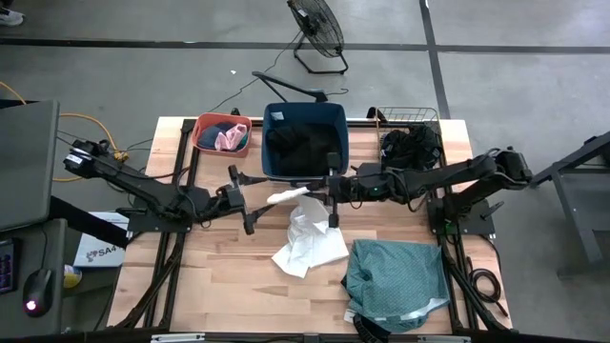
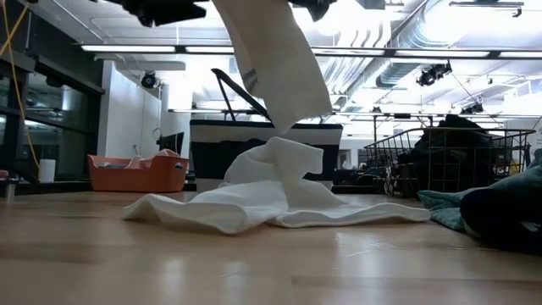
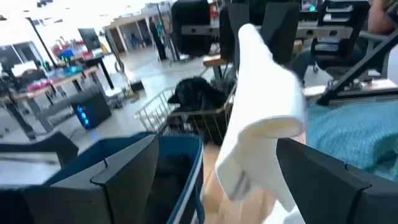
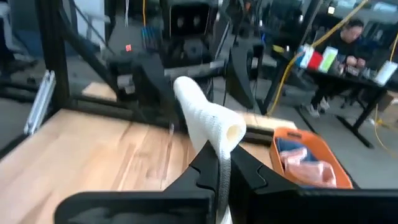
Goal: Pick & Place Cloths
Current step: Put the white sock into the orange bin
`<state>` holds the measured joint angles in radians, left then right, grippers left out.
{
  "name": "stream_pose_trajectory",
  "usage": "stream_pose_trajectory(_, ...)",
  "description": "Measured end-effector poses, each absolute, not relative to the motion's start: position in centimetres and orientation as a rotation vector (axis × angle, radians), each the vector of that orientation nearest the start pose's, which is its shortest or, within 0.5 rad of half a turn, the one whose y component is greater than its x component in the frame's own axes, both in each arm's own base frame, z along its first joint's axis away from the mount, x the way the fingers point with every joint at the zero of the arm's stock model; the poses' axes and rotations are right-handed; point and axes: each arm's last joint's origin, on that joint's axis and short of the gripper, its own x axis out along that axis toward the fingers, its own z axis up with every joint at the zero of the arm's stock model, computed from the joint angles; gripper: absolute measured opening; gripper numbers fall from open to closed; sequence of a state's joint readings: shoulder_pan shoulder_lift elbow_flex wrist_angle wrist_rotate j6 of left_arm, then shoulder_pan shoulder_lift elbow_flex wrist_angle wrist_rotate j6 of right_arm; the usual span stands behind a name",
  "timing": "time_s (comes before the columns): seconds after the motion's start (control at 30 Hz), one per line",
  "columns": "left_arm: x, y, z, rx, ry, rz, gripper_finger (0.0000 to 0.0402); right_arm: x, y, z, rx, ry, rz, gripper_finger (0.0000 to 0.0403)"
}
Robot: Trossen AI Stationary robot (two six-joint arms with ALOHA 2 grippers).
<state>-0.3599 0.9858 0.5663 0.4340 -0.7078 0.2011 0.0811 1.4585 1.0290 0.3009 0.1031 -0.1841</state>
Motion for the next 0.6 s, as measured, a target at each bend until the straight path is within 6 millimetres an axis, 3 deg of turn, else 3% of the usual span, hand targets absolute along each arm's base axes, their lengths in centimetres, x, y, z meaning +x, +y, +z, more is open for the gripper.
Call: stream_pose_trajectory(0.6, 21.2, -6.2, 28.2, 0.198, -0.035, 0.240, 0.0319, 36.1, 0.9, 29.1, -0.149, -0.040, 0.033, 0.0004)
